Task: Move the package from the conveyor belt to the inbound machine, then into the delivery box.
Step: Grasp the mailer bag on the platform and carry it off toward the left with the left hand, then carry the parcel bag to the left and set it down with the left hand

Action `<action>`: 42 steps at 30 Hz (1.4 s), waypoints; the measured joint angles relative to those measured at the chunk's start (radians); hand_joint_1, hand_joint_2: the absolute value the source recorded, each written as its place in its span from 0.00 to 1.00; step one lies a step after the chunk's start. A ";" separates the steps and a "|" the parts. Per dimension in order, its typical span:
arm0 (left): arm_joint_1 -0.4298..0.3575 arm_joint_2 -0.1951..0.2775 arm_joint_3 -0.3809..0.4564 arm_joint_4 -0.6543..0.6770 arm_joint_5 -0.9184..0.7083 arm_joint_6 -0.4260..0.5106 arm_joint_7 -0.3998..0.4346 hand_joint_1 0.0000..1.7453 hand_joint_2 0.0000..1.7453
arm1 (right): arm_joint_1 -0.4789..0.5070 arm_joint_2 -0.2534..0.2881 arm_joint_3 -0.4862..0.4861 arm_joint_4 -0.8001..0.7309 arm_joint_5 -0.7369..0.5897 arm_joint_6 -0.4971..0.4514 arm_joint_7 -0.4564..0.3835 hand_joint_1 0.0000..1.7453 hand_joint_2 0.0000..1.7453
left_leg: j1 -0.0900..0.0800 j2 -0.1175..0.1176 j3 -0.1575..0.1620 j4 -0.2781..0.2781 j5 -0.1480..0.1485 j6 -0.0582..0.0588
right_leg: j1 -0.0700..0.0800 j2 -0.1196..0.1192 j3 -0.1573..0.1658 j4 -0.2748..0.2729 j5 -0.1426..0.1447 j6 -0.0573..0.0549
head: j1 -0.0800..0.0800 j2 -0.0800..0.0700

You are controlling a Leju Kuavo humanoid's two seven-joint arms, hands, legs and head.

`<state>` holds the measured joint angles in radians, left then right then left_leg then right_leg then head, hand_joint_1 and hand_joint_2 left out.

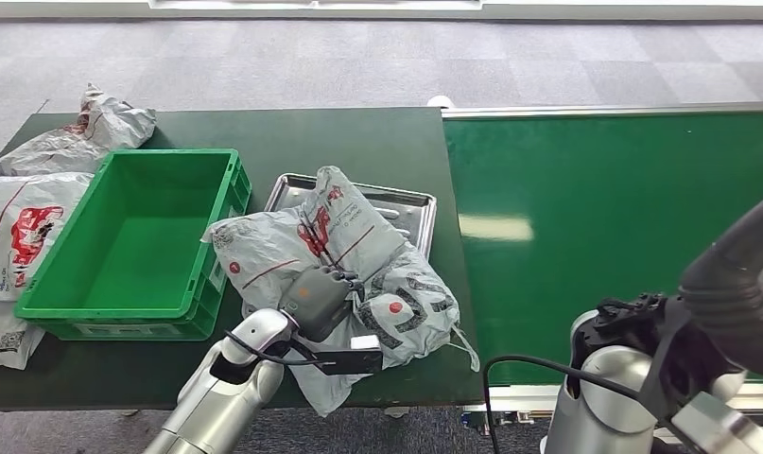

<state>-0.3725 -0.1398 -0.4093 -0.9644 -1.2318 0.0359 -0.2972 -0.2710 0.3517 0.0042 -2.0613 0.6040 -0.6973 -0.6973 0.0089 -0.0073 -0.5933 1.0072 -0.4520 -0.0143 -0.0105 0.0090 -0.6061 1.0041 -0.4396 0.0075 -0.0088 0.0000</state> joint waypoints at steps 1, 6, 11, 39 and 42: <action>0.000 0.001 -0.001 0.002 0.000 0.000 0.000 1.00 1.00 | 0.000 0.000 0.000 0.001 0.000 0.000 0.000 0.00 1.00 | 0.000 0.000 0.000 0.000 0.000 0.000 | 0.000 0.000 0.000 0.000 0.000 0.000 | 0.000 0.000; -0.001 0.007 -0.012 0.006 0.001 0.000 -0.002 1.00 1.00 | 0.000 0.000 0.000 0.005 0.000 0.000 0.000 0.00 1.00 | 0.000 0.000 0.000 0.000 0.000 0.000 | 0.000 0.000 0.000 0.000 0.000 0.000 | 0.000 0.000; -0.002 0.011 -0.015 0.011 0.005 0.000 -0.003 1.00 1.00 | 0.001 0.000 0.000 0.008 0.000 0.000 0.000 0.00 1.00 | 0.000 0.000 0.000 0.000 0.000 0.000 | 0.000 0.000 0.000 0.000 0.000 0.000 | 0.000 0.000; -0.022 -0.116 0.620 -0.330 0.420 0.662 -0.240 1.00 1.00 | 0.009 -0.002 -0.001 0.069 0.005 0.000 0.000 0.00 1.00 | 0.002 -0.003 -0.001 0.000 0.001 -0.001 | 0.001 -0.002 0.000 0.000 -0.001 -0.001 | 0.000 0.000; -0.028 -0.124 0.638 -0.332 0.391 0.662 -0.241 1.00 1.00 | 0.009 -0.002 -0.001 0.072 0.004 0.000 0.000 0.00 1.00 | 0.001 -0.003 -0.001 0.000 0.001 -0.001 | 0.001 -0.002 0.000 0.000 -0.001 -0.001 | 0.000 0.000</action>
<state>-0.4002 -0.2638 0.2291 -1.2964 -0.8404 0.6981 -0.5379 -0.2618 0.3498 0.0033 -1.9896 0.6082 -0.6973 -0.6973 0.0103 -0.0104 -0.5944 1.0072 -0.4510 -0.0154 -0.0097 0.0069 -0.6057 1.0043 -0.4401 0.0068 -0.0088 0.0000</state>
